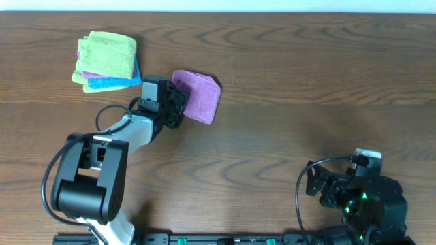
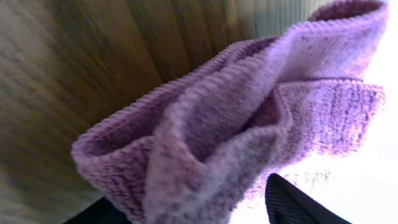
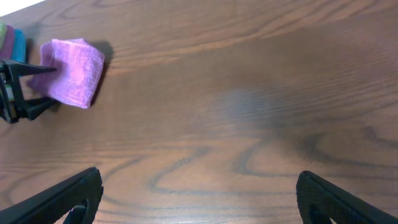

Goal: Fold the cloth
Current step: 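Lift the folded pink cloth with the left gripper and carry it onto the towel stack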

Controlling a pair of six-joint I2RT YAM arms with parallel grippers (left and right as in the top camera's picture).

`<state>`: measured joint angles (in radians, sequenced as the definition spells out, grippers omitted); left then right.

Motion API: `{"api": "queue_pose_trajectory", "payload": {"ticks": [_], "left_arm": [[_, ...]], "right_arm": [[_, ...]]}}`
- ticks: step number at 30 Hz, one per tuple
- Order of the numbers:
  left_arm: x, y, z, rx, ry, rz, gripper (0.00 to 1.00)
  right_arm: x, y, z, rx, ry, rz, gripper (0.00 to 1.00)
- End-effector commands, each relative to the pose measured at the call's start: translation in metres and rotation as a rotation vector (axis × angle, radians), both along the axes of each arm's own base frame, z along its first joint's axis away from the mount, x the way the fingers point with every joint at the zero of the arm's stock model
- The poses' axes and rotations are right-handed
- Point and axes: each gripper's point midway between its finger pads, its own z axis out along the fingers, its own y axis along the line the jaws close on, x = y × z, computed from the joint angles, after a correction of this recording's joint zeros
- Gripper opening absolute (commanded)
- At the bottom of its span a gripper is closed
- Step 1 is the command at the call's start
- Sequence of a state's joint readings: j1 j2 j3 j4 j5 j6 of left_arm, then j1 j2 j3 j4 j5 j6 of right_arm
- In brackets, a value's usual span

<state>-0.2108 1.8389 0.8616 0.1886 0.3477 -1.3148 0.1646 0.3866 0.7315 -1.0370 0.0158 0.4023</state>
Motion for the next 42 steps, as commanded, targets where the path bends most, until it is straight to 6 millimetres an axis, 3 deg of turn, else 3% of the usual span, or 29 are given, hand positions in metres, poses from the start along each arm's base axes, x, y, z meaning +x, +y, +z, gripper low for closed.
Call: {"api": "queue_pose_trajectory", "payload": {"ticks": [1,4,6,8,11,18,25,29,35,38,42], "left_arm": [[-0.013,0.003,-0.034,0.034,0.076,0.003,0.56],[-0.003,0.001,-0.033,0.041,0.020,-0.022,0.49],[0.003,-0.001,-0.035,0.046,-0.015,-0.039,0.31],[0.006,-0.002,-0.035,0.063,-0.044,-0.068,0.06],[0.013,-0.006,-0.026,0.075,-0.119,-0.125,0.06],[0.049,-0.031,0.035,-0.083,-0.345,-0.225,0.06],[0.088,-0.022,0.101,-0.102,-0.430,-0.233,0.06],[0.111,0.001,0.139,-0.045,-0.441,-0.224,0.06],[0.142,0.065,0.192,0.048,-0.501,-0.144,0.06],[0.151,0.099,0.210,0.073,-0.538,-0.089,0.06],[0.155,0.139,0.217,0.093,-0.550,-0.020,0.06]], "right_arm": [[0.000,-0.003,-0.003,0.001,0.008,-0.025,0.99],[0.000,-0.003,-0.003,0.001,0.008,-0.024,0.99],[0.000,-0.003,-0.003,0.002,0.008,-0.024,0.99],[0.000,-0.003,-0.003,0.002,0.008,-0.024,0.99],[0.000,-0.003,-0.003,0.002,0.008,-0.024,0.99],[0.000,-0.003,-0.003,0.002,0.008,-0.024,0.99],[0.000,-0.003,-0.003,0.002,0.008,-0.024,0.99],[0.000,-0.003,-0.003,0.002,0.008,-0.024,0.99],[0.000,-0.003,-0.003,0.002,0.008,-0.024,0.99],[0.000,-0.003,-0.003,0.002,0.008,-0.025,0.99],[0.000,-0.003,-0.003,0.002,0.008,-0.024,0.99]]}}
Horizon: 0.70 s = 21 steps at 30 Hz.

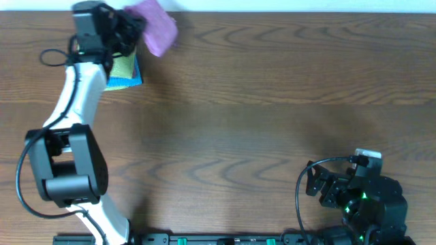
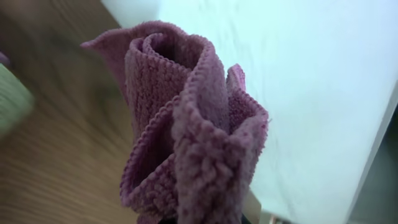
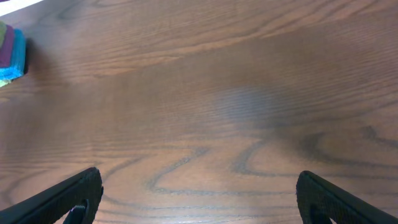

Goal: Fold the cloth
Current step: 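Lift the folded pink cloth with the left gripper and carry it onto the towel stack, then lower the pink cloth onto the towel stack and open the left gripper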

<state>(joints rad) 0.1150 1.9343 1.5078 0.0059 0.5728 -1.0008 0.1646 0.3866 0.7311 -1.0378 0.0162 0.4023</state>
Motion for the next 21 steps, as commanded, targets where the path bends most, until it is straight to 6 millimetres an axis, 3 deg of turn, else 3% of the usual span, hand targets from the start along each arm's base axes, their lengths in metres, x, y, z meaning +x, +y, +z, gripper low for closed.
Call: {"api": "queue_pose_trajectory", "payload": {"ticks": [1,10,21], "left_arm": [[0.001,0.027,0.027,0.028,-0.062,0.036,0.06],[-0.004,0.071,0.021,0.052,-0.044,0.101,0.06],[-0.021,0.096,-0.003,0.078,0.058,0.124,0.06]], "right_arm": [[0.000,-0.003,-0.002,0.002,0.007,-0.024,0.99],[0.000,-0.003,-0.002,0.002,0.007,-0.024,0.99],[0.000,-0.003,-0.002,0.002,0.007,-0.024,0.99]]}}
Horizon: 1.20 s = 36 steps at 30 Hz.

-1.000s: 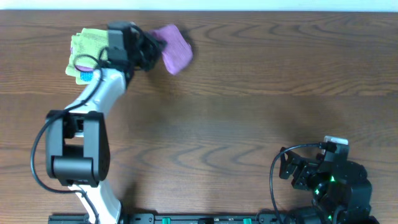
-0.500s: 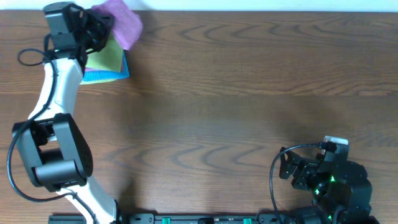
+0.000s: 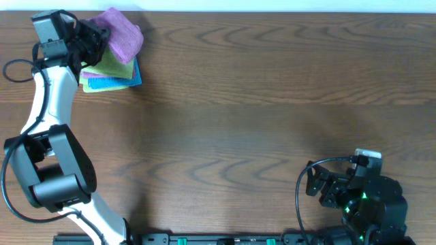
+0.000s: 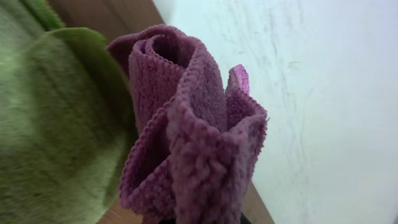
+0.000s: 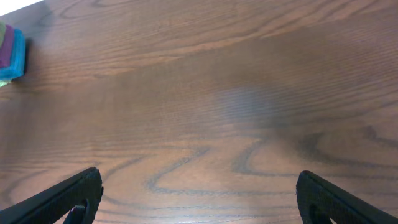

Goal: Fold the cloth
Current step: 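Lower the pink cloth onto the towel stack and open the left gripper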

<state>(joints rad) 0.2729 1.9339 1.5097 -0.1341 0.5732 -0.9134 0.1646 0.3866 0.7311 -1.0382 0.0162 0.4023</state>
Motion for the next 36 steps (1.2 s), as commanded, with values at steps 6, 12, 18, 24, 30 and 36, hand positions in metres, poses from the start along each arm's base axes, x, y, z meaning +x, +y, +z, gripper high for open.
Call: {"api": "queue_pose_trajectory", "payload": {"ticks": [6,12,18,24,30,36], "left_arm": [[-0.015,0.031,0.005,0.074,0.034,0.037,0.06],[-0.028,0.051,-0.011,0.130,0.111,0.080,0.06],[-0.036,0.068,-0.019,0.181,0.150,0.115,0.06],[-0.040,0.077,-0.023,0.201,0.173,0.141,0.09],[-0.044,0.084,-0.025,0.208,0.191,0.163,0.27],[-0.046,0.091,-0.026,0.211,0.194,0.179,0.42]], "right_arm": [[0.000,-0.003,-0.002,0.002,0.006,-0.024,0.99],[0.000,-0.003,-0.002,0.002,0.006,-0.024,0.99],[0.000,-0.003,-0.002,0.002,0.006,-0.024,0.99],[0.000,-0.003,-0.002,0.002,0.006,-0.024,0.99],[0.000,-0.003,-0.002,0.002,0.006,-0.024,0.99],[0.000,-0.003,-0.002,0.002,0.006,-0.024,0.99]]}}
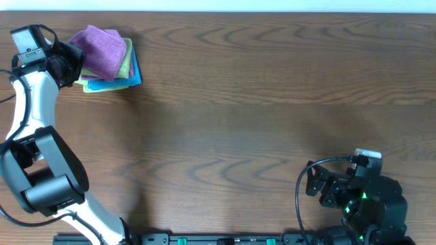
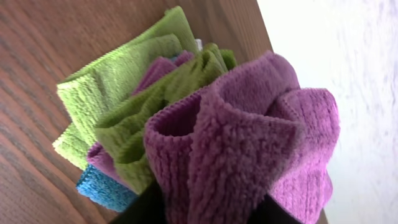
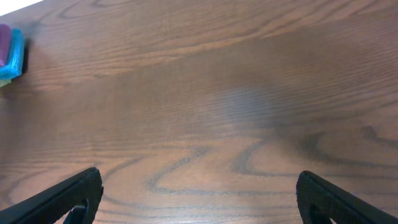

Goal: Fold the cloth
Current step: 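Lower the pink cloth onto the towel stack and open the left gripper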

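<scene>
The folded purple cloth point(image 1: 102, 49) lies on top of a stack of folded cloths at the table's far left corner. A green cloth point(image 1: 125, 60) and a blue cloth point(image 1: 117, 83) show beneath it. My left gripper point(image 1: 73, 64) reaches in from the stack's left side and is shut on the purple cloth's near edge. In the left wrist view the purple cloth point(image 2: 249, 143) bunches up between the dark jaws of the left gripper point(image 2: 208, 213), above the green cloth point(image 2: 118, 99) and the blue cloth point(image 2: 99, 190). My right gripper point(image 3: 199, 199) is open over bare wood at the near right.
The brown wooden table point(image 1: 272, 102) ends at its far edge just behind the stack, against a white wall point(image 2: 348, 68). The right arm's base point(image 1: 361, 201) sits at the near right edge, with cables beside it.
The left gripper has moved left and the purple cloth has come down from the stack's far right corner onto the top of the stack. The gripper remains shut on it. The right arm is unmoved.
At first the left gripper held the folded purple cloth on the table to the right of the stack. Then it held the cloth up near the far edge, then over the stack's corner. Now the cloth lies on the stack.
</scene>
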Controlling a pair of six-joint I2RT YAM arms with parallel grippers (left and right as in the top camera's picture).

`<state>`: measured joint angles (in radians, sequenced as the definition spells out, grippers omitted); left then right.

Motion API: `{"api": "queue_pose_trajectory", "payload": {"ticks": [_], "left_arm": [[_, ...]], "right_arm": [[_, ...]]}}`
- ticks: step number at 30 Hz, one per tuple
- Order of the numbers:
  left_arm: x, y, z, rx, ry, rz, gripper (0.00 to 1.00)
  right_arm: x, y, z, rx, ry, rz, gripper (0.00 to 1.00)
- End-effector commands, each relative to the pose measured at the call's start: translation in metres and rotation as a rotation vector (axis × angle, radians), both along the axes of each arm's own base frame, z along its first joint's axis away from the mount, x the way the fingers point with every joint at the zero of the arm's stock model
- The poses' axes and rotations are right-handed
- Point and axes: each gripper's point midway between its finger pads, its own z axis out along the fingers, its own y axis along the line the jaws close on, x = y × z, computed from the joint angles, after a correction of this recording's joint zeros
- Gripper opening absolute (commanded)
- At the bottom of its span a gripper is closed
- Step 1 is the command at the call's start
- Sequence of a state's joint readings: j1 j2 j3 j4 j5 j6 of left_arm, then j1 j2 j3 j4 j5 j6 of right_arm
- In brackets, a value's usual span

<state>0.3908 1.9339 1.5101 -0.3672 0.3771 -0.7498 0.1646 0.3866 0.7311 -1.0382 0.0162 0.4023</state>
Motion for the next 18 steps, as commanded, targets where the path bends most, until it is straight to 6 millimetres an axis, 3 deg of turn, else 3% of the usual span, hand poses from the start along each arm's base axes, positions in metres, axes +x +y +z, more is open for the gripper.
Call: {"api": "queue_pose_trajectory", "payload": {"ticks": [1,7,18], "left_arm": [[0.001,0.011,0.022,0.040,-0.040,0.018,0.45],[-0.004,0.024,0.022,0.038,-0.035,0.046,0.64],[-0.015,0.041,0.028,0.033,-0.036,0.081,0.69]], "right_arm": [[0.000,-0.003,-0.002,0.002,0.006,-0.024,0.99],[0.000,-0.003,-0.002,0.002,0.006,-0.024,0.99],[0.000,-0.003,-0.002,0.002,0.006,-0.024,0.99]]}}
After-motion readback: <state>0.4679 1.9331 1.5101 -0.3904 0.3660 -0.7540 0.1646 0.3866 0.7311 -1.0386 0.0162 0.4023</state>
